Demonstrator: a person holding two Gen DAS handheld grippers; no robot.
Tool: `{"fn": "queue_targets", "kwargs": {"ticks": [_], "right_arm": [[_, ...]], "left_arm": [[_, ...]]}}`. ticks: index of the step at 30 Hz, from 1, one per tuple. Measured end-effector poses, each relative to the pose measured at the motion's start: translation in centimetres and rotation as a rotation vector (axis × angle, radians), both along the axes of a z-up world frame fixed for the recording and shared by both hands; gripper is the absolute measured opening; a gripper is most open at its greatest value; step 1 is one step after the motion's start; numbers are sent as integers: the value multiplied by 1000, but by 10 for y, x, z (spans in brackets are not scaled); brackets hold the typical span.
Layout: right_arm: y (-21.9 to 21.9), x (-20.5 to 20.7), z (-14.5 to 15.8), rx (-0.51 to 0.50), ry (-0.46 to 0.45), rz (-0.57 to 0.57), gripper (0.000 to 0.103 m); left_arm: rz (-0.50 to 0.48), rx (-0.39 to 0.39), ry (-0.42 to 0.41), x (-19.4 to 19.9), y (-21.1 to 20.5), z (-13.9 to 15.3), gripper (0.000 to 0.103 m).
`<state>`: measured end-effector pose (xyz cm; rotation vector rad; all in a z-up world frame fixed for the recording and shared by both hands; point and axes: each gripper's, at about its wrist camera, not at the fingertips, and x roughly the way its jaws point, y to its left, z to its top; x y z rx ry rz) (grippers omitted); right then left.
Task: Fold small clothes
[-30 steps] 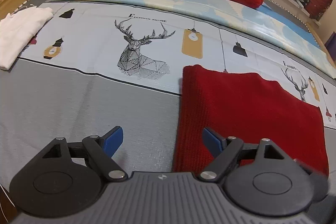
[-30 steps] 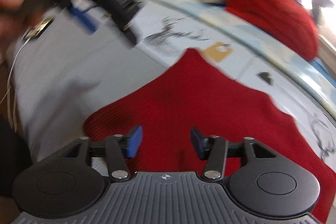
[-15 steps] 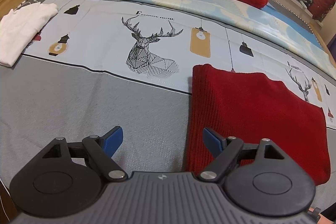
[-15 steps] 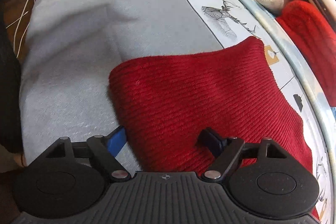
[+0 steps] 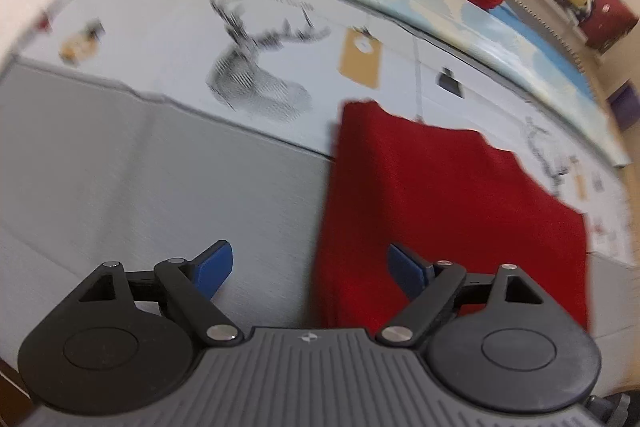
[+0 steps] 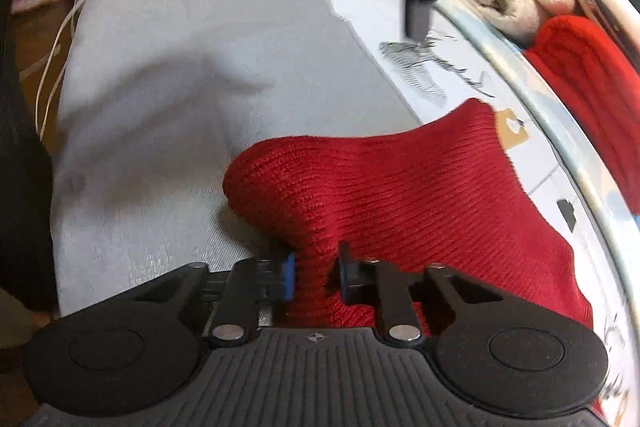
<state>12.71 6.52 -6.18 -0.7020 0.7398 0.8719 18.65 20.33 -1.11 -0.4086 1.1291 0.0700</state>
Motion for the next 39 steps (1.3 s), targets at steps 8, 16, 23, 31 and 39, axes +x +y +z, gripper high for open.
{"fn": "queue_targets", "kwargs": {"ticks": [8, 16, 23, 31, 39], "right_arm": [[-42, 8, 44, 178, 25, -111, 16], [-88, 9, 68, 291, 46, -173, 15], [-107, 1, 70, 307, 51, -160, 15], [-95, 0, 68, 309, 68, -130, 15], [-66, -2, 85, 427, 67, -66, 15]], "left_arm": [[6, -182, 66, 17, -21, -19, 95], [-74, -289, 107, 39, -49, -52, 95], [-193, -259, 113, 51, -77, -66, 72], [-187, -203, 48, 43, -67, -50, 30], [-120, -179, -61, 15, -24, -1, 28]]}}
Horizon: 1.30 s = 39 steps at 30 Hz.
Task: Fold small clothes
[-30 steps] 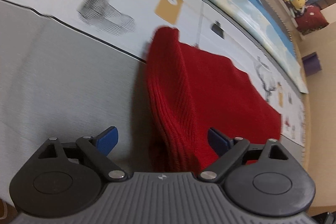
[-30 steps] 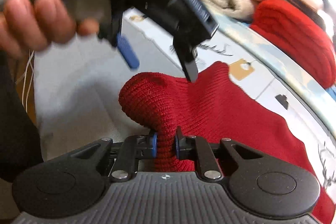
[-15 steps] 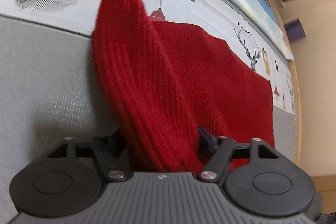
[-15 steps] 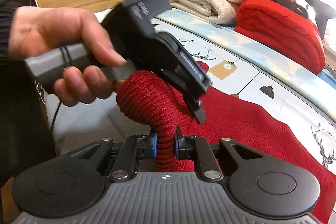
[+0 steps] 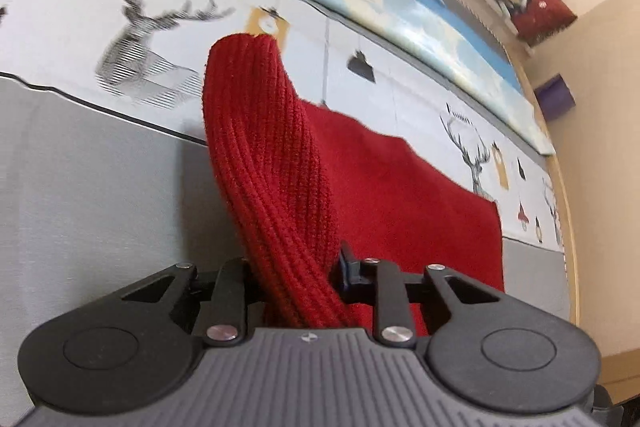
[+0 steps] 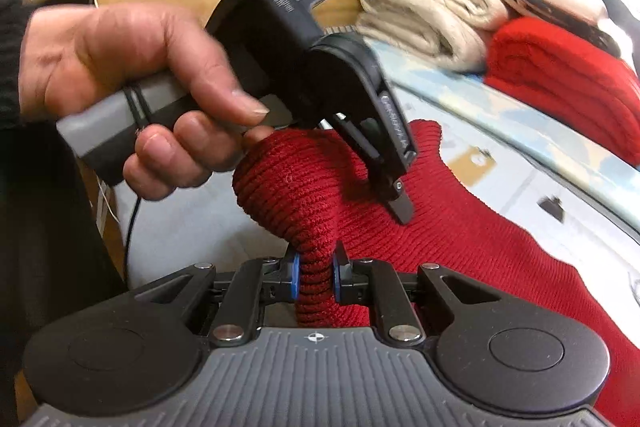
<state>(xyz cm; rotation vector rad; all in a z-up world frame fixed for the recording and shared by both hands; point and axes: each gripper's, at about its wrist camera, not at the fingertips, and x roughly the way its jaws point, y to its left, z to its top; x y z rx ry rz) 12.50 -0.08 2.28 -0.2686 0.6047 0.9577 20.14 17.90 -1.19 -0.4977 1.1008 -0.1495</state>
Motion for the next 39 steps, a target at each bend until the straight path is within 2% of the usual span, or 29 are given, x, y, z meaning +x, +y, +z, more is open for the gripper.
{"fn": "queue_targets", "kwargs": {"ticks": [3, 6, 10, 13, 16, 18, 19, 21, 23, 24, 26, 28, 29, 30, 32, 35, 36, 37, 39], "right_arm": [[0, -1, 4, 30, -3, -4, 15], [-5, -4, 5, 15, -3, -15, 15], [-24, 0, 5, 13, 19, -82, 15], [-48, 0, 7, 25, 28, -153, 15], [-79, -2, 12, 52, 33, -243, 15], [-110, -4, 18, 97, 54, -343, 15], [-125, -5, 20, 120, 68, -396, 15], [-157, -9, 21, 157, 102, -534, 14], [-190, -11, 13, 178, 169, -712, 14], [-205, -11, 5, 187, 216, -795, 14], [-239, -9, -21, 226, 383, -970, 14], [-265, -5, -49, 229, 562, -1080, 16], [-275, -5, -60, 238, 616, -1116, 17], [-283, -7, -66, 269, 646, -1141, 25], [-292, -8, -68, 323, 680, -1145, 30], [-299, -6, -59, 368, 630, -1091, 43], [-300, -6, -59, 371, 618, -1075, 57], [-301, -2, -60, 370, 618, -1071, 67], [-305, 7, -67, 370, 647, -1076, 69]], "left_arm": [[-10, 24, 2, -4, -1, 6, 28], [-36, 49, -8, -1, -14, 11, 28], [-70, 47, -39, 4, -36, 15, 28], [-109, 24, -86, 8, -64, 22, 28], [-193, -11, -179, 11, -103, 36, 29], [-273, -37, -256, 9, -131, 46, 35], [-308, -72, -286, 8, -144, 50, 44], [-357, -141, -307, 6, -160, 54, 52], [-394, -193, -322, 1, -169, 57, 54], [-406, -187, -326, -1, -173, 58, 54], [-417, -163, -317, -1, -175, 56, 54], [-415, -135, -275, 2, -175, 48, 53], [-412, -116, -251, 3, -174, 44, 53], [-413, -90, -225, 4, -176, 39, 53], [-429, -48, -197, 3, -177, 32, 53], [-453, -12, -184, -5, -179, 27, 53], [-459, -6, -182, -6, -181, 26, 53], [-462, 2, -179, -6, -181, 24, 53], [-465, 22, -169, -6, -184, 19, 53]]}}
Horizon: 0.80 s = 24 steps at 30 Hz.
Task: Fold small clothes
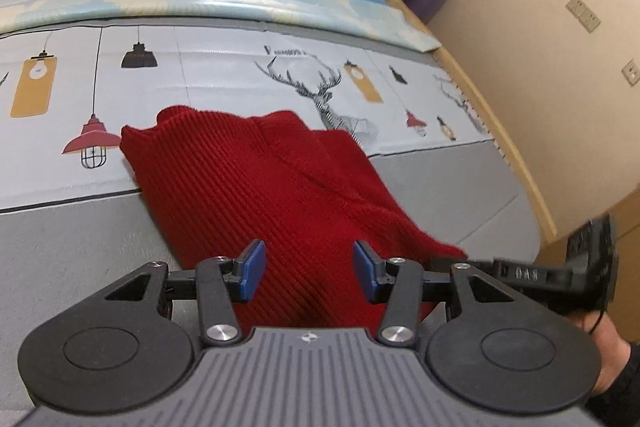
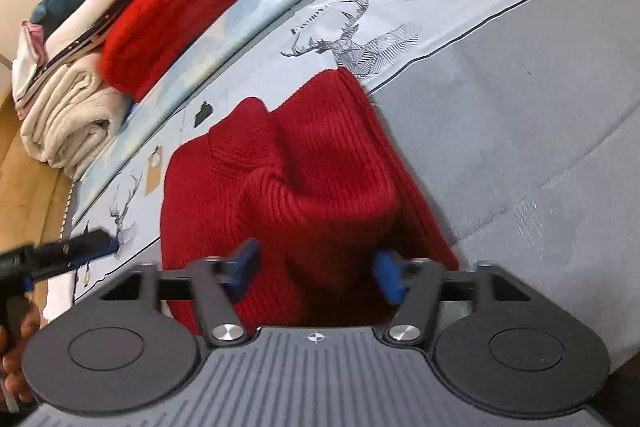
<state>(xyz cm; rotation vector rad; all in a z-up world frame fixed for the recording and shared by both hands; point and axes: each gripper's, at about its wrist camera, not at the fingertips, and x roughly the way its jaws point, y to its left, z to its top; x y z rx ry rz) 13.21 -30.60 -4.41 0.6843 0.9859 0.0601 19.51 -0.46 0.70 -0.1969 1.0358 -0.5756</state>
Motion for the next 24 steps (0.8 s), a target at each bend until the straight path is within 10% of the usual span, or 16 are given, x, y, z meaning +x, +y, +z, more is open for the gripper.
{"fn": "queue_targets", "kwargs": {"ticks": [8, 10, 17, 21, 24], "right_arm": [[7, 18, -7, -33, 5, 51, 57], [18, 21, 4, -94, -44, 115, 32], [22, -4, 69, -133, -319, 175, 25], [11, -6, 26, -265, -134, 126, 26], [-7, -5, -21, -173, 81, 92, 33]], "left_arm": [[-34, 66, -5, -8, -2, -6, 53], [-29, 72, -6, -8, 0, -6, 53], [-24, 49, -18, -6, 1, -2, 53], [-45, 62, -22, -6, -8, -3, 53], [-58, 65, -22, -7, -16, -6, 53]]}}
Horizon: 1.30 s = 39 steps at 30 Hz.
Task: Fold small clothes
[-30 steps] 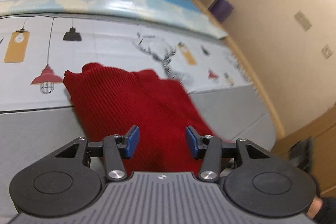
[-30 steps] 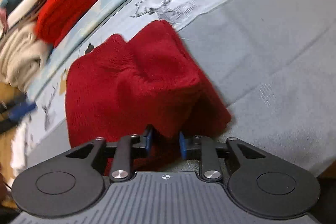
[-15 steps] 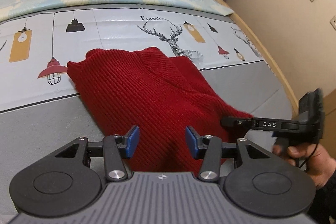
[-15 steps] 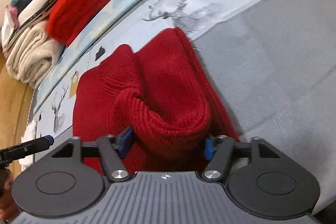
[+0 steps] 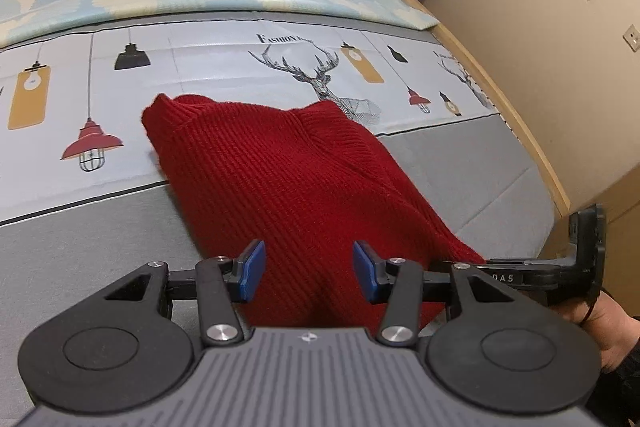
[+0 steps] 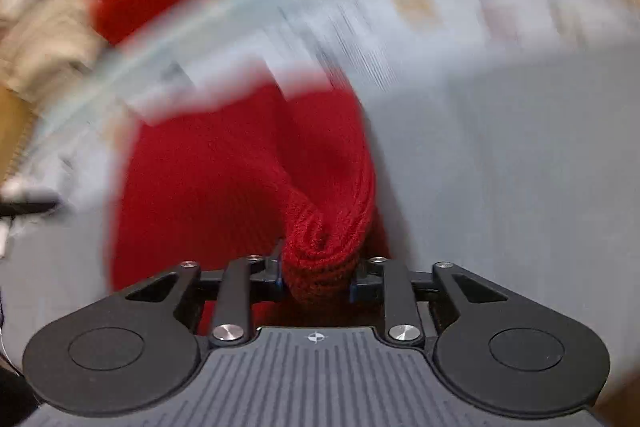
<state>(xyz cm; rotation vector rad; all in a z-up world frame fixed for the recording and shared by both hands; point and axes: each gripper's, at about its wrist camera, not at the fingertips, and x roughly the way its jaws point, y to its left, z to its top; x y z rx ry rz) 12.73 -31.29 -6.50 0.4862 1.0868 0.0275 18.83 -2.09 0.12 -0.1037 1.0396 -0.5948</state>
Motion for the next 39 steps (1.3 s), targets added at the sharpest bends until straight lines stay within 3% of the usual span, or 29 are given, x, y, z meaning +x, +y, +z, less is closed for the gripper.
{"fn": "queue_targets", "kwargs": {"ticks": [2, 4, 5, 7, 9, 12, 15, 18, 20, 23, 24, 29, 33, 39], "right_arm": [[-4, -1, 11, 12, -40, 2, 38], [-4, -4, 28, -58, -99, 40, 55], [-4, -4, 34, -110, -111, 47, 58], [-8, -6, 42, -179, -124, 57, 59], [-11, -7, 50, -203, -149, 50, 59], [-8, -8, 65, -269, -214, 49, 59], [-2, 5, 77, -268, -273, 104, 59], [12, 24, 76, -172, -286, 219, 65], [21, 37, 60, -113, -214, 315, 70], [37, 51, 16, -213, -41, 433, 59], [38, 52, 5, -226, -22, 452, 57], [37, 57, 4, -194, -15, 456, 49], [29, 61, 10, -139, -18, 454, 50], [15, 76, 28, -46, -140, 401, 51]], "left_arm": [[-16, 9, -7, -1, -6, -1, 53], [-35, 27, -17, 0, -12, -4, 53], [-40, 40, -13, 1, -15, -7, 53], [-61, 80, 20, 3, -22, -19, 53], [-114, 178, 65, 2, -38, -38, 54], [-154, 303, 97, -5, -54, -54, 67], [-140, 288, 100, -4, -53, -51, 67], [-112, 259, 98, -1, -48, -43, 67], [-95, 239, 82, -1, -43, -39, 67], [-51, 191, 58, 5, -34, -27, 67], [-38, 172, 51, 8, -32, -23, 67], [-30, 143, 41, 16, -31, -20, 67], [-44, 269, 104, 16, -43, -47, 67], [-27, 256, 123, 19, -39, -48, 69]]}}
